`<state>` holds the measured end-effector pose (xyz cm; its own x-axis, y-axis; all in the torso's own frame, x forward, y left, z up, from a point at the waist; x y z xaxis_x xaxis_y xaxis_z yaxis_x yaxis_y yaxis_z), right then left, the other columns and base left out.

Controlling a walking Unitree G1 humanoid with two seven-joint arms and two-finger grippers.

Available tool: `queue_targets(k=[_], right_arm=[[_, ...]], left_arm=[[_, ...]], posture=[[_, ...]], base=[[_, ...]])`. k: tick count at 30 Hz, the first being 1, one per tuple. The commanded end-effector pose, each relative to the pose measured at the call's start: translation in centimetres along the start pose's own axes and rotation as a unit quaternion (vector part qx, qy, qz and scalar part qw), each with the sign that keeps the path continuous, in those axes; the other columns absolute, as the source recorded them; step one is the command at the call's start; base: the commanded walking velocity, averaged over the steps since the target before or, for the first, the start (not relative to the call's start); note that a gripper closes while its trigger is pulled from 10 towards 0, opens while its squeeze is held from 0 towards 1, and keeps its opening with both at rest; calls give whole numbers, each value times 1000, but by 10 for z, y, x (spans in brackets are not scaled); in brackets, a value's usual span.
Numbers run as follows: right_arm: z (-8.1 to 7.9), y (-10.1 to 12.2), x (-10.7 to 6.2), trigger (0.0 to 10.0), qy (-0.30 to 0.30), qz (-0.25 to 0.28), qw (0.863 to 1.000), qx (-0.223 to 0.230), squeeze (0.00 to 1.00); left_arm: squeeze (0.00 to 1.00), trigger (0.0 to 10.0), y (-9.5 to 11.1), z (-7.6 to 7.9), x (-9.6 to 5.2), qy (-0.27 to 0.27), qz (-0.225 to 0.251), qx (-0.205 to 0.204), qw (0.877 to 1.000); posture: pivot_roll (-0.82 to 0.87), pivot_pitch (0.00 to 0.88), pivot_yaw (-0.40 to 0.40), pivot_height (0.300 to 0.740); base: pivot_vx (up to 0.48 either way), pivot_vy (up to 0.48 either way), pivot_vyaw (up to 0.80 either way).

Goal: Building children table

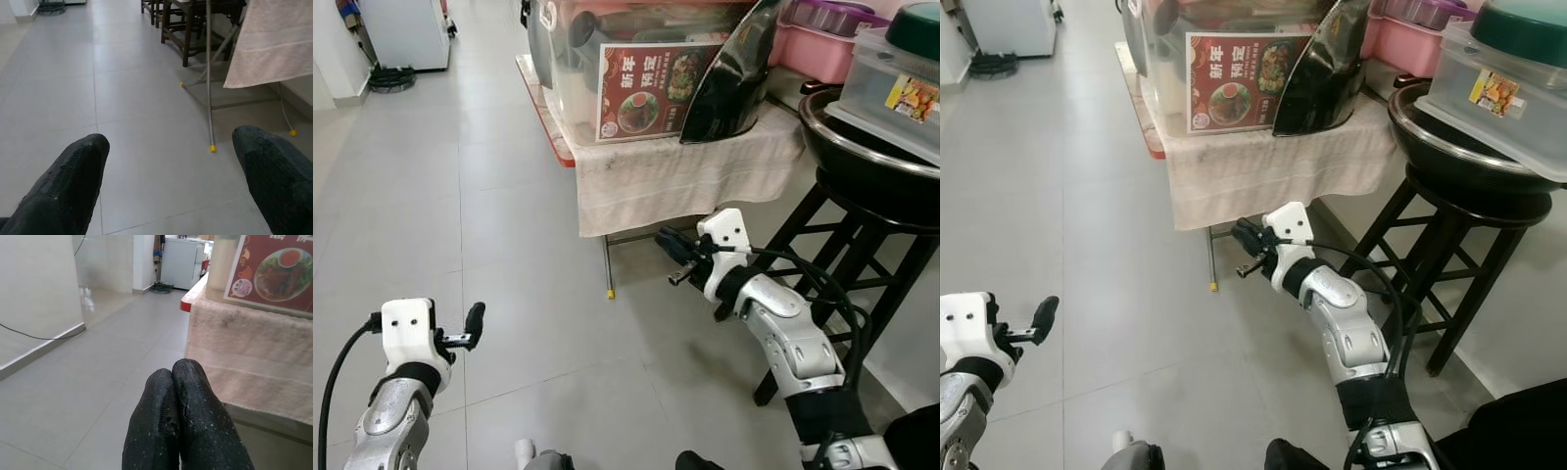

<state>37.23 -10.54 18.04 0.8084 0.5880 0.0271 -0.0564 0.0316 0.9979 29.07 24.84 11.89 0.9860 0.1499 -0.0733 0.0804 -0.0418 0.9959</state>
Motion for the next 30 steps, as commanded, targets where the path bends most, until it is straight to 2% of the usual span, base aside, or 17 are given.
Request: queue_targets(k=[1,6,10,18,21,23,30], right_arm=[[-7,-1,0,10000,13,-1,1000,10,0],[-9,-4,0,10000,13,-2,1000,14,0],[-12,-5,2,10000,18,-3,1000,17,0],[-14,-1,0,10000,30,6,999,15,0],[-15,1,0,10000,29,15,999,14,0],[-10,-3,1,10000,10,1,1000,6,0],[-8,-5,2,10000,4,-4,1000,11,0]], left_arm=[[0,10000,4,0,0,-1,3,16,1000],[0,10000,6,3,-1,-5,5,21,1000],[0,10000,11,11,-3,-18,14,18,1000],[0,10000,14,14,-3,-24,18,19,999],[0,10000,17,16,-3,-27,22,19,999],[0,10000,18,16,-3,-28,23,19,999],[0,10000,18,17,-4,-30,21,18,999]], posture=[[69,55,-23,655],[72,53,-22,655],[77,51,-20,655],[79,52,-19,655],[79,51,-17,655],[80,53,-17,655],[82,56,-17,655]], base=[[0,0,0],[0,0,0],[0,0,0],[0,0,0],[319,0,783],[315,0,0],[291,0,0]])
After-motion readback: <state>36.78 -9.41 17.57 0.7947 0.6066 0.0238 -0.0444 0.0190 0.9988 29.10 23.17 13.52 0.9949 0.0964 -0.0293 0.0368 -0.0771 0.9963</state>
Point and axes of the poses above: a point about 5 cm out from each wrist's last joint towards the gripper, its own x axis pointing out of the wrist towards the gripper, its own y axis along the axis of the wrist's last joint, z = x × y, the point moved 5 cm from there along x, pointing out of the wrist towards the gripper, and after that the axes turned 4 degrees about x, right-handed, at the moved point
